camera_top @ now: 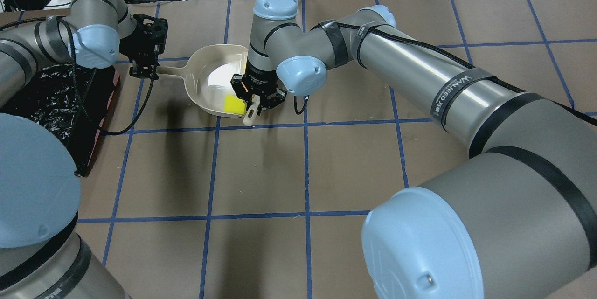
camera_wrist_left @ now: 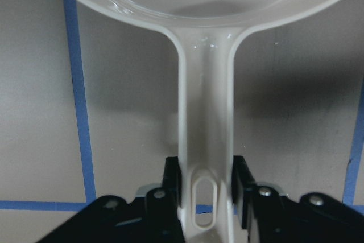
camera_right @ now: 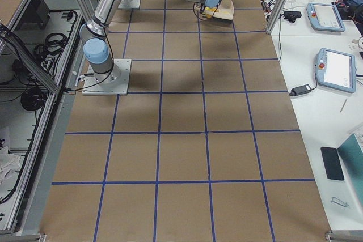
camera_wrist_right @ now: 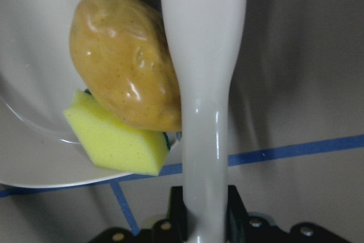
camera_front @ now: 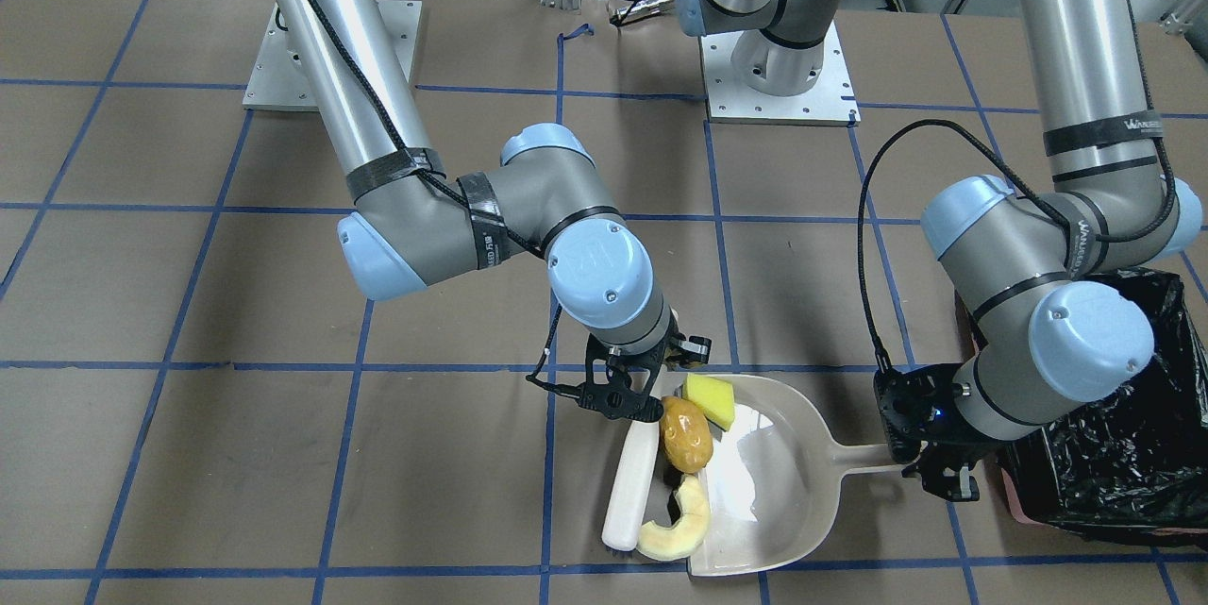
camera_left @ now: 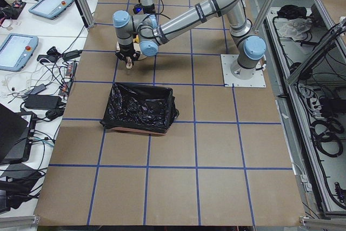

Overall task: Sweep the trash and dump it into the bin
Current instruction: 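Sweep the sponge, potato and peel with the brush into the dustpan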

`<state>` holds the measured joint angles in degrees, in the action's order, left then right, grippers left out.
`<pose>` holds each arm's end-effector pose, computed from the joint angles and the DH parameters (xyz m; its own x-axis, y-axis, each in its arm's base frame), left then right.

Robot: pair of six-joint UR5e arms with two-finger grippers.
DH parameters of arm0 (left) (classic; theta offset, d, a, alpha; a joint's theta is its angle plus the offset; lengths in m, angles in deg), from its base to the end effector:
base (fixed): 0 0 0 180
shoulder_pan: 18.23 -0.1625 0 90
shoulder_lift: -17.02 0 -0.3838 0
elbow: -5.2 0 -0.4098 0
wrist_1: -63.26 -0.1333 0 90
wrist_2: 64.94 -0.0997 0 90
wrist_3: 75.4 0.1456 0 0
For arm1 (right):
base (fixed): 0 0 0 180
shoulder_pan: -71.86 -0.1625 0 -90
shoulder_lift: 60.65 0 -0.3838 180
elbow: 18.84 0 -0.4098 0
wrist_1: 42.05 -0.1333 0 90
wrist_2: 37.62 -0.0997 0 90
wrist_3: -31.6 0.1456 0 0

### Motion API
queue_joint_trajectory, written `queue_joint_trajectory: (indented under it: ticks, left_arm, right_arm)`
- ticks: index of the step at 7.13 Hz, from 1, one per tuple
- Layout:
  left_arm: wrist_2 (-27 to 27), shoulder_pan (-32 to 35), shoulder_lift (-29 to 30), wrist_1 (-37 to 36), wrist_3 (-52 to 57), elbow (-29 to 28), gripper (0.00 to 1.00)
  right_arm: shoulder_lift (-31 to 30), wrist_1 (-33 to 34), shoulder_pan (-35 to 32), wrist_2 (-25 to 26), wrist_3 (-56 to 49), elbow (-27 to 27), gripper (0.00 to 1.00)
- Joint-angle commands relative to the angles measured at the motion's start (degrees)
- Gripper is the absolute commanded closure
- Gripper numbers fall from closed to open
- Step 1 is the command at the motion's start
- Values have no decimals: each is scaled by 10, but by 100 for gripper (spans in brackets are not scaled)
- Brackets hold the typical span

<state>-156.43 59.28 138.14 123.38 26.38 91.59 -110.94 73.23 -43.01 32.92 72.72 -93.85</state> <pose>0.0179 -0.6797 0.1605 -0.0123 0.9993 -0.0352 0.9993 0.0135 0.0339 0.4671 -0.5754 0.1501 -0.9200 0.2957 -0.2574 0.2449 0.9462 0.2117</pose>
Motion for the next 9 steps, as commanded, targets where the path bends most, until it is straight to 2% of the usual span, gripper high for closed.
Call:
queue_joint_trajectory:
  ticks: [1,2,6,8,9]
  left_arm:
    - [0,0,0,0,0,0,100]
    - [1,0,0,0,0,0,100]
    - [1,-1,-1,0,0,0,100]
    - [1,-1,-1,0,0,0,100]
    - [2,-1,-1,0,0,0,100]
  right_arm:
    - [21,8,-19,-20,29,36,100]
    - [31,8,-28,-20,33,55,100]
    - [34,24,-48,-59,60,60,100]
    - [18,17,-41,-47,53,62,100]
    - [16,14,-39,-19,38,58,100]
